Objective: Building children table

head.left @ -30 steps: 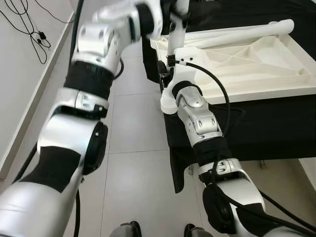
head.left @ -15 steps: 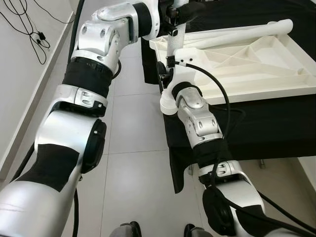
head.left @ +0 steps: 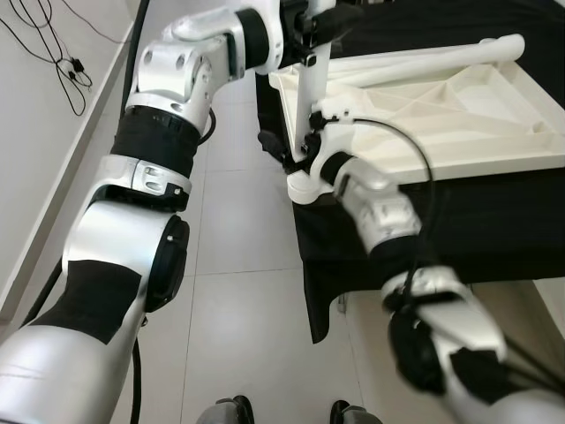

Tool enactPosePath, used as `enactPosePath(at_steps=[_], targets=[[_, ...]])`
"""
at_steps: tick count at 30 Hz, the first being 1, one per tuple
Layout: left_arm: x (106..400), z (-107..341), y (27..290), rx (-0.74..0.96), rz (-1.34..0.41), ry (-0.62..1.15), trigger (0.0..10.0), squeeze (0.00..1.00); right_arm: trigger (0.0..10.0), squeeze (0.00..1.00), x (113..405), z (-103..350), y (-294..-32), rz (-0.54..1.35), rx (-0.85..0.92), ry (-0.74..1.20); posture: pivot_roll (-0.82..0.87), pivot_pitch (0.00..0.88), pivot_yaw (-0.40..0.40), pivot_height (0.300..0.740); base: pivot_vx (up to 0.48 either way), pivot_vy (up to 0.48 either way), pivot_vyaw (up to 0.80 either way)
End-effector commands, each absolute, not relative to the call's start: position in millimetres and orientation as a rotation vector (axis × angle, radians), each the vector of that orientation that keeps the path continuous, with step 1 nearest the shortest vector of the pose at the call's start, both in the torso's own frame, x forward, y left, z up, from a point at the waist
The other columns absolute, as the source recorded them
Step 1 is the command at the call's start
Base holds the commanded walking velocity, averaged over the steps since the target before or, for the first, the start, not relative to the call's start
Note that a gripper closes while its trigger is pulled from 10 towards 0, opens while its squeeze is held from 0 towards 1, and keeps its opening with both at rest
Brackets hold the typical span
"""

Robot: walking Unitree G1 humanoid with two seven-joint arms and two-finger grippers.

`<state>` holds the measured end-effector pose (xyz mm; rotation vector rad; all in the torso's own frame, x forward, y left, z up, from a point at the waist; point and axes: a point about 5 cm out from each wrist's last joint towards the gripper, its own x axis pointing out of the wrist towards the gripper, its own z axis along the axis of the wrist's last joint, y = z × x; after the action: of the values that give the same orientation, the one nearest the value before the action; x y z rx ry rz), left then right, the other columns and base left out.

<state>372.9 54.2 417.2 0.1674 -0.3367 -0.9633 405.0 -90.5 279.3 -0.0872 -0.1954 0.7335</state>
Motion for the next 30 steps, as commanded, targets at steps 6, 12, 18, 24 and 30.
enactPosePath(at_steps=[6, 12, 18, 24, 30], targets=[[374.9, 404.5, 53.2, 0.187, -0.972, -0.278, 0.0, 0.00, 10.0, 0.00, 404.3, 284.3, -80.2, 0.929, -0.116, -0.170, 0.05, 0.186, 0.049, 0.740, 0.000, 0.000, 0.00], [374.2, 404.2, 53.5, 0.190, -0.973, -0.278, 0.0, 0.00, 0.0, 0.00, 401.4, 281.7, -77.7, 1.050, -0.127, -0.146, 0.06, 0.193, 0.048, 0.740, 0.000, 0.000, 0.00], [374.5, 403.3, 56.1, 0.194, -0.963, -0.274, 0.0, 0.00, 0.0, 0.00, 401.8, 279.2, -82.4, 1.093, -0.123, -0.115, 0.06, 0.201, 0.045, 0.740, 0.000, 0.000, 0.00], [375.1, 402.2, 56.5, 0.198, -0.958, -0.273, 0.0, 0.00, 0.0, 0.00, 402.4, 280.6, -84.5, 1.090, -0.118, -0.118, 0.06, 0.203, 0.047, 0.740, 0.000, 0.000, 0.00], [376.8, 401.3, 58.4, 0.193, -0.930, -0.280, 10.0, 1.00, 0.0, 0.00, 403.3, 271.9, -86.0, 1.057, -0.120, -0.113, 0.05, 0.205, 0.048, 0.740, 0.000, 0.000, 0.00]])
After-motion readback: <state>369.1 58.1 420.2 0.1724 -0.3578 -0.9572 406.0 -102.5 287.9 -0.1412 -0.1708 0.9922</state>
